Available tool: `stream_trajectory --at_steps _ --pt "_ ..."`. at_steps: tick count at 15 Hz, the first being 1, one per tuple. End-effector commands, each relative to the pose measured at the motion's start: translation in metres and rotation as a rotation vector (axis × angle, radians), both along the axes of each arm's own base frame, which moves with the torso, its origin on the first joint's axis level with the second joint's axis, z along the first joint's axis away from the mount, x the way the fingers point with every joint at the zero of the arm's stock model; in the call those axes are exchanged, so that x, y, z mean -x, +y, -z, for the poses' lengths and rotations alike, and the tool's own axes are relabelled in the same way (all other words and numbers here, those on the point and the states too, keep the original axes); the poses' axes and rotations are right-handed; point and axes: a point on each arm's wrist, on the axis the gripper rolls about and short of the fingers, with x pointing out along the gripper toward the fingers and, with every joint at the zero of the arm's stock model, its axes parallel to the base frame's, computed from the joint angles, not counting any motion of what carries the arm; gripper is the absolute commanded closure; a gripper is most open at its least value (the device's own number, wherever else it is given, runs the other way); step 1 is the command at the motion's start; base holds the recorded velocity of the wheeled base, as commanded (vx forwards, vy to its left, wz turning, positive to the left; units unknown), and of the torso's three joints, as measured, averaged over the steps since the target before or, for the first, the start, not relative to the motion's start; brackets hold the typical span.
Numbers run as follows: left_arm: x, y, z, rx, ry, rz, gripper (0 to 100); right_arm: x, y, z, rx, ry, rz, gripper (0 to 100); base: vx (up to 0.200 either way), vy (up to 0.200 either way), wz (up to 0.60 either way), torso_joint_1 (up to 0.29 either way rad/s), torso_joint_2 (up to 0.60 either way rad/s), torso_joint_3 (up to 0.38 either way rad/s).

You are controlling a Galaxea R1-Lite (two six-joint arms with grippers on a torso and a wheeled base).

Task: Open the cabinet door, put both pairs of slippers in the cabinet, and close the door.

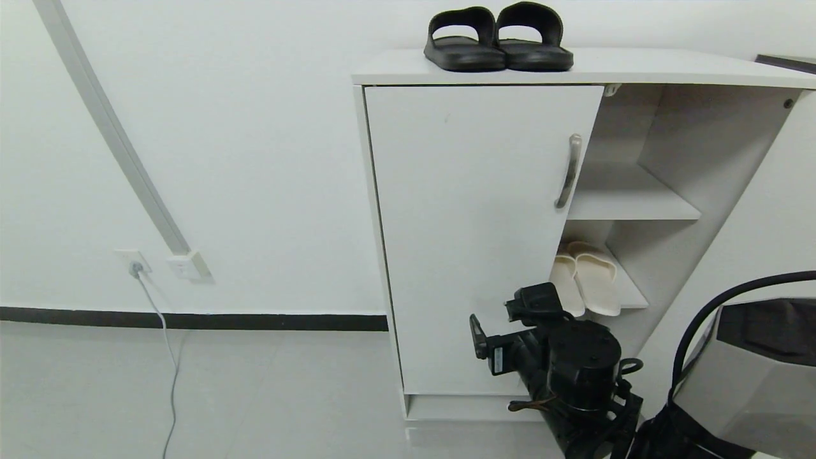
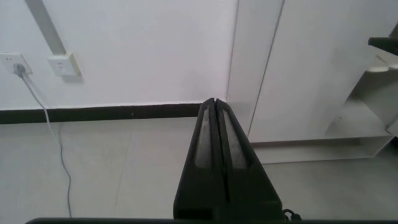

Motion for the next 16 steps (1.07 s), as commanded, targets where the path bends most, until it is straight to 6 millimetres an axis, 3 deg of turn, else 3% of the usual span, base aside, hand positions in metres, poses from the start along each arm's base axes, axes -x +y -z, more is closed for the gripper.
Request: stream_trajectory --at_steps 1,11,16 --pt "-0.0001 0.0000 0.0001 0.001 0.002 0.000 100 0.0013 -0.0014 0.0031 0.012 0.009 -0.004 0 0.000 0.000 0.00 0.000 0.00 0.000" --pt "-0.0001 0.0000 0.0001 0.003 0.002 0.000 100 0.0029 -0.0025 0.0037 0.027 -0.013 -0.029 0 0.000 0.000 0.00 0.000 0.00 0.000" --pt "-0.0001 0.0000 0.0001 0.003 0.002 0.000 100 0.0034 -0.0024 0.0042 0.032 -0.012 -0.029 0 0.000 0.000 0.00 0.015 -0.29 -0.292"
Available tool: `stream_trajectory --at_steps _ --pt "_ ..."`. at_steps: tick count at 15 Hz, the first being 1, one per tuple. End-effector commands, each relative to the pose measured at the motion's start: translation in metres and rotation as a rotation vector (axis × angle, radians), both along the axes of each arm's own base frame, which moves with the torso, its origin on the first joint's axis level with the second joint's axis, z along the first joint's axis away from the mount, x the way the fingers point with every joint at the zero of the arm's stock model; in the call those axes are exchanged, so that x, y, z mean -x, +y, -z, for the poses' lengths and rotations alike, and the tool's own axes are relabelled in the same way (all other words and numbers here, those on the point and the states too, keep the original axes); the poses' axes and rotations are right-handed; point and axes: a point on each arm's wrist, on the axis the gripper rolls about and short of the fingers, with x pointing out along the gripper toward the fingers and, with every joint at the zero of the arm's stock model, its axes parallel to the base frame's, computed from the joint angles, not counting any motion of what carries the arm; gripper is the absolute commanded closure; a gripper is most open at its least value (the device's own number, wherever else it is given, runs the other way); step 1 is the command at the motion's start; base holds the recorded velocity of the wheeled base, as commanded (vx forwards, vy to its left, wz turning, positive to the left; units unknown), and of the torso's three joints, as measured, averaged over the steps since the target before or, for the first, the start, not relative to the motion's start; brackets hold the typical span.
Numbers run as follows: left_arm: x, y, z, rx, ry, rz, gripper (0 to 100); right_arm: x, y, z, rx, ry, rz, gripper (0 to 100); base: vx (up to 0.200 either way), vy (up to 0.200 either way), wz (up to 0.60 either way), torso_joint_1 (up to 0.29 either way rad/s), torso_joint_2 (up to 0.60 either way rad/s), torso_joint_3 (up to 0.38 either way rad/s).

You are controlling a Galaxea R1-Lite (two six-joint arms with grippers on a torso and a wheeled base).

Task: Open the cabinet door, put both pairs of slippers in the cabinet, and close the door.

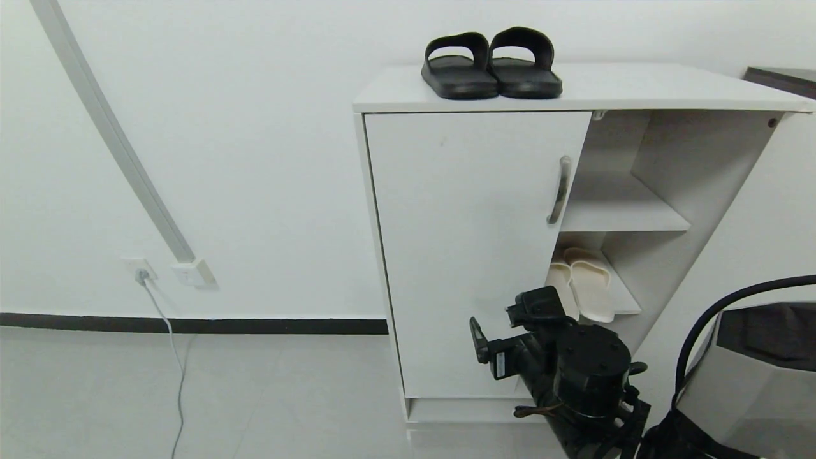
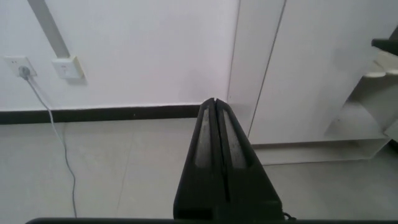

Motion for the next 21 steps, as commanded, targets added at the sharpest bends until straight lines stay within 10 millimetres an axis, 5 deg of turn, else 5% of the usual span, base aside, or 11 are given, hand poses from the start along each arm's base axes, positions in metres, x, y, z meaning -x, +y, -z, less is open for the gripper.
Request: stream_trajectory --at_steps 1,21 --pt "-0.0001 0.0000 0.0002 0.000 0.003 -0.001 100 -0.0003 -0.0004 0.0011 0.005 0.004 0.002 0 0.000 0.000 0.00 0.032 -0.48 -0.364" --pt "-0.0001 0.0000 0.0002 0.000 0.003 -0.001 100 0.0004 0.0004 0.0017 0.006 0.005 -0.001 0 0.000 0.000 0.00 0.160 -0.49 -0.330"
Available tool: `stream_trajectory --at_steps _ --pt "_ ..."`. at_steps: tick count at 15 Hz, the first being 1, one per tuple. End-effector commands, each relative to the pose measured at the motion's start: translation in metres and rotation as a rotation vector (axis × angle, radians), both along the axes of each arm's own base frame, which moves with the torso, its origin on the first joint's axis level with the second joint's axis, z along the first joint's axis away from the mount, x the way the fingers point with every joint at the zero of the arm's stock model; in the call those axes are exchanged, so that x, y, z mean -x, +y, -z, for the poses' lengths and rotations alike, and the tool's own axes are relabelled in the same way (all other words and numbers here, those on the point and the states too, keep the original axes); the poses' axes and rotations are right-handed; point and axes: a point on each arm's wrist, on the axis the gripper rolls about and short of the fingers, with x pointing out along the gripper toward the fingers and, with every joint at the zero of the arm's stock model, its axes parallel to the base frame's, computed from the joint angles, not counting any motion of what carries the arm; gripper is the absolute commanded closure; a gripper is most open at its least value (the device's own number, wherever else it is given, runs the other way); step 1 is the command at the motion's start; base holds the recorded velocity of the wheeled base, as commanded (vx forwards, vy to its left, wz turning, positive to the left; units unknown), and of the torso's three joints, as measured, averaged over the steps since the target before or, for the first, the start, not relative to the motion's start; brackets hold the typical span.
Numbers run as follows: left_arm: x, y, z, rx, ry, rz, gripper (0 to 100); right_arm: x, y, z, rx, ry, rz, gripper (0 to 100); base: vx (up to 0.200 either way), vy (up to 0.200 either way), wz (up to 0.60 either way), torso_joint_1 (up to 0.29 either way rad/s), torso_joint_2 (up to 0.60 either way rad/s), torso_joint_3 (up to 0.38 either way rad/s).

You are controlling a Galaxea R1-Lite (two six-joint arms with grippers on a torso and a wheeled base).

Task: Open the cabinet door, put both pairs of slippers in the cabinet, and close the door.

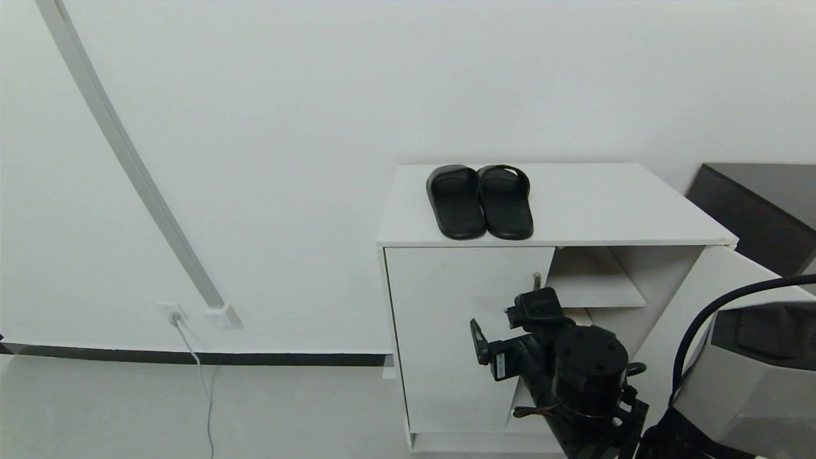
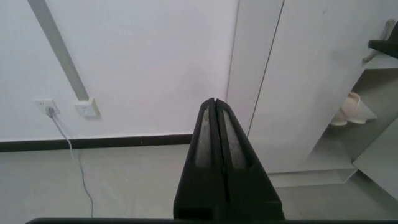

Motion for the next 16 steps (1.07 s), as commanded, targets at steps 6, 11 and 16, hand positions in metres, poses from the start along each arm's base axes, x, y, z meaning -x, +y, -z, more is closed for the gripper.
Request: stream_trajectory --at_steps 6,11,16 --pt "0.000 0.000 0.000 0.000 0.001 0.000 100 0.001 -0.001 0.002 0.004 0.005 -0.005 0 0.000 0.000 0.00 0.251 -0.58 -0.330" --pt "0.000 0.000 0.000 0.000 0.001 0.000 100 -0.001 -0.003 0.009 0.029 -0.027 -0.036 0 0.000 0.000 0.00 0.092 -0.22 -0.114" --pt "0.000 0.000 0.000 -0.003 0.001 0.000 100 -0.037 0.007 -0.062 -0.047 -0.038 0.014 0 0.000 0.000 0.00 0.000 0.00 0.000"
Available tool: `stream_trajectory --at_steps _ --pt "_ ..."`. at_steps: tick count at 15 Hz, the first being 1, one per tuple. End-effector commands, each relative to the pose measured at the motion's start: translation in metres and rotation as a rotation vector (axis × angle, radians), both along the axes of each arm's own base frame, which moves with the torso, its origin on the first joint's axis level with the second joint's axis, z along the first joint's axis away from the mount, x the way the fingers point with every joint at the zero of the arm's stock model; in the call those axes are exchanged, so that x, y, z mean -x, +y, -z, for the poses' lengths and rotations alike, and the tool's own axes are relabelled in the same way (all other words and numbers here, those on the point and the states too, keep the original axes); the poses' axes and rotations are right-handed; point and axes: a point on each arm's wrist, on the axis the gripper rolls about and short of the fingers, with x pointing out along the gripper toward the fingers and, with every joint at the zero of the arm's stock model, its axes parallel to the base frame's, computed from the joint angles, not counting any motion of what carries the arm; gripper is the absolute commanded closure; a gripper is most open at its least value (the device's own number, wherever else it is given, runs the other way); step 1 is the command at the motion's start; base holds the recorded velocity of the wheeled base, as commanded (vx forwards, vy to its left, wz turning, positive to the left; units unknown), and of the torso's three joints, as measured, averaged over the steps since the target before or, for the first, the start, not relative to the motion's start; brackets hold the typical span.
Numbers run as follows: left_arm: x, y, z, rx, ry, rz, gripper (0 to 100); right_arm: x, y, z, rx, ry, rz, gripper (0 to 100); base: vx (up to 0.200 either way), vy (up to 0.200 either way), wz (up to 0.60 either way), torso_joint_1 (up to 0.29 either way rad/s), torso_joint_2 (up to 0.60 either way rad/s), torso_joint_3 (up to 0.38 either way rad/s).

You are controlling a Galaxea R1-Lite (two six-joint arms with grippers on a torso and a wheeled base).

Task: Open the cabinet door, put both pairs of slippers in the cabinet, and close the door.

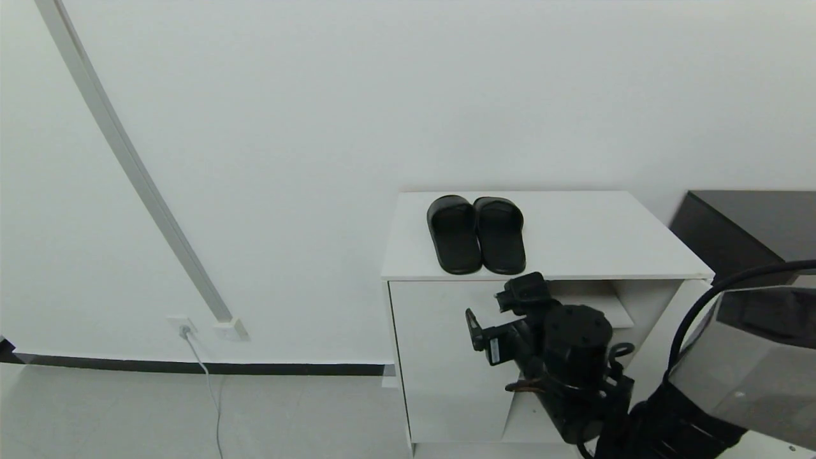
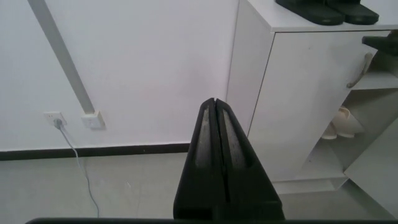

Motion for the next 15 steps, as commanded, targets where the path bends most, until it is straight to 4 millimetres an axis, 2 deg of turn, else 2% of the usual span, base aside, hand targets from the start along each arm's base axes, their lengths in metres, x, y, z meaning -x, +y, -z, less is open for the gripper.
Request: stream_trajectory --at_steps 1,2,4,6,9,15 --pt "0.000 0.000 0.000 0.001 0.002 -0.001 100 -0.017 0.004 -0.076 -0.117 -0.022 0.030 0 0.000 0.000 0.00 0.000 0.00 0.000" --pt "0.000 0.000 0.000 0.001 0.002 -0.001 100 -0.020 0.007 -0.096 -0.143 0.006 0.037 0 0.000 0.000 0.00 0.000 0.00 0.000" --pt "0.000 0.000 0.000 0.001 0.000 0.001 100 -0.025 0.014 -0.122 -0.175 0.064 0.064 0 0.000 0.000 0.00 0.000 0.00 0.000" --pt "0.000 0.000 0.000 -0.001 0.002 0.001 100 -0.028 0.018 -0.131 -0.188 0.108 0.089 0 0.000 0.000 0.00 0.000 0.00 0.000" --pt "0.000 0.000 0.000 -0.003 0.000 0.002 100 -0.029 0.020 -0.122 -0.170 0.129 0.093 0 0.000 0.000 0.00 0.000 0.00 0.000" --pt "0.000 0.000 0.000 0.001 0.002 0.001 100 -0.033 0.024 -0.087 -0.122 0.175 0.102 0 0.200 0.000 0.00 -0.001 0.00 0.001"
